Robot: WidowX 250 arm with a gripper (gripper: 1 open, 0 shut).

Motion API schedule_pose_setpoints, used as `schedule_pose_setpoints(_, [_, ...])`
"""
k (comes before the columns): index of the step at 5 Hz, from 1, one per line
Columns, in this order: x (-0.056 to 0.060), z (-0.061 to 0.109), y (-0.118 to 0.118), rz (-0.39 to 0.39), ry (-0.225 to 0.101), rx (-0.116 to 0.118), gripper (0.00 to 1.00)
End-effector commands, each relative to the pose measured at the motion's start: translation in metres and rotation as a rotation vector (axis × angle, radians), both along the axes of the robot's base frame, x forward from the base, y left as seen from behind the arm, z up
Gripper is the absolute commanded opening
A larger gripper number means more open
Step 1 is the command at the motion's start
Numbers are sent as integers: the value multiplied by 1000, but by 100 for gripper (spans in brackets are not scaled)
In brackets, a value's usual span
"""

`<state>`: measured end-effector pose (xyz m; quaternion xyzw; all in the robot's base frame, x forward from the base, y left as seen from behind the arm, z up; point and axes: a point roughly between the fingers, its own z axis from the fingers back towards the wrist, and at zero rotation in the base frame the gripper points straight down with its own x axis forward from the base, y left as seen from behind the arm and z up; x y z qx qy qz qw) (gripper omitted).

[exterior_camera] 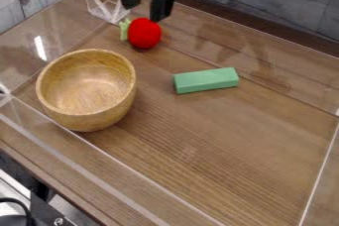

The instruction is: Move the red fruit to the right

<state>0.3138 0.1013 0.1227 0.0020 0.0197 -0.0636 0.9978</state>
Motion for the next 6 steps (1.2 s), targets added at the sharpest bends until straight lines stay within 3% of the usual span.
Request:
schedule_pose_setpoints(1, [0, 17, 14, 7, -41, 16, 100])
schedule_pose_setpoints(2, [-1, 21, 17, 0, -48, 8, 100])
schedule_pose_setpoints(4, [-6, 1, 7, 39, -70, -6, 100])
schedule_pose_setpoints(6, [15, 0, 12, -35, -136, -15, 100])
